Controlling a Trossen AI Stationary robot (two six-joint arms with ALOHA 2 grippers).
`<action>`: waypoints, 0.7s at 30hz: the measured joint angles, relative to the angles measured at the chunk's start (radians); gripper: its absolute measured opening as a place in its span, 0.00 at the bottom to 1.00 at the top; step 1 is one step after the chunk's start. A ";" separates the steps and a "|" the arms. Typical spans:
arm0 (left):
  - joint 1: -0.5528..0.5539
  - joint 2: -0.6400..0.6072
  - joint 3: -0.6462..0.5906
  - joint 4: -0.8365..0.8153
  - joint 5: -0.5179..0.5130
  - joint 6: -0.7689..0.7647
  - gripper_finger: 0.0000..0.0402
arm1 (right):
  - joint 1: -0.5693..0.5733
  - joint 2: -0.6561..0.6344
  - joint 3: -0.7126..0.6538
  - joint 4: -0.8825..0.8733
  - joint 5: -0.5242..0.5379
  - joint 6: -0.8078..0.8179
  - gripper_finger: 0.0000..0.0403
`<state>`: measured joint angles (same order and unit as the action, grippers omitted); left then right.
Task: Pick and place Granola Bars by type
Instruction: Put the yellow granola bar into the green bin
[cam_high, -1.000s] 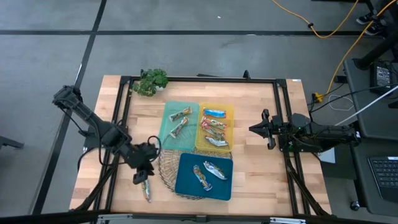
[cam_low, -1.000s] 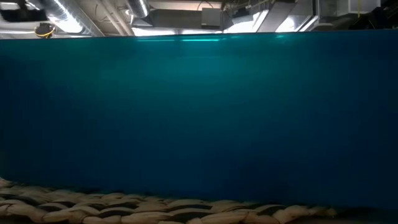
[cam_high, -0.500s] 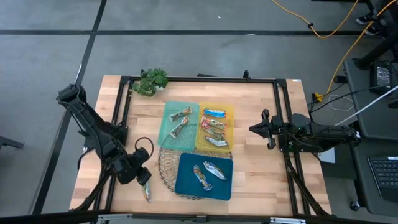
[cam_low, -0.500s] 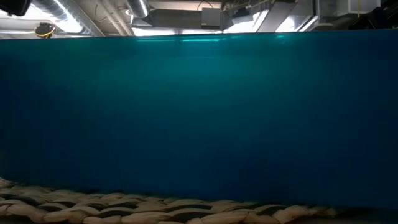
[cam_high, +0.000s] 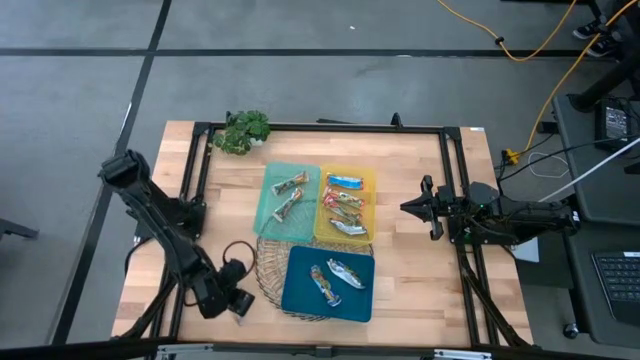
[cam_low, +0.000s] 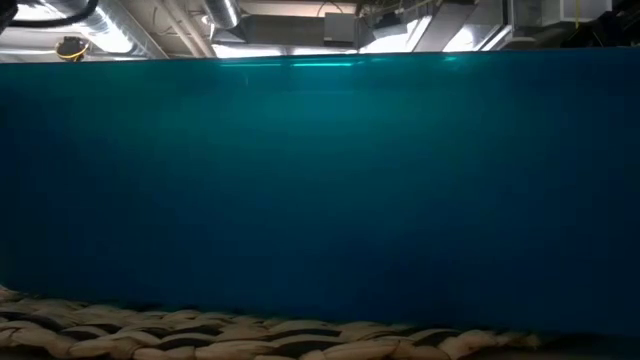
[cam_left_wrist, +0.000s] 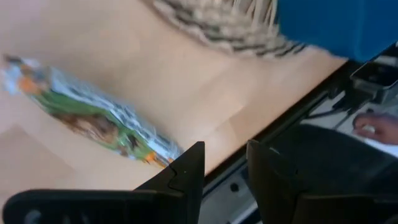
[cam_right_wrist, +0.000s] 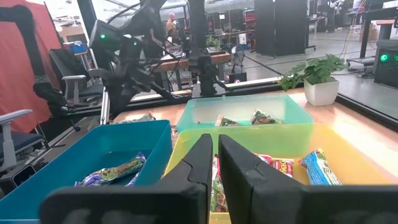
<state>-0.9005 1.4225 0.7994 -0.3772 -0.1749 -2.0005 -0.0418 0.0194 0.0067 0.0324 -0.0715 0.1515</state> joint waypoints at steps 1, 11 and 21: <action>0.002 0.012 0.000 0.017 0.017 -0.004 0.28 | 0.000 0.000 0.000 0.000 0.000 0.000 0.08; 0.020 0.036 0.002 -0.046 0.089 -0.011 0.28 | 0.000 0.000 0.000 0.000 0.000 0.000 0.08; -0.010 0.036 0.002 -0.239 0.141 -0.002 0.36 | 0.000 0.000 0.000 0.000 0.000 0.000 0.08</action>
<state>-0.9102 1.4590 0.8010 -0.6167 -0.0335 -2.0020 -0.0418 0.0194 0.0067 0.0326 -0.0715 0.1516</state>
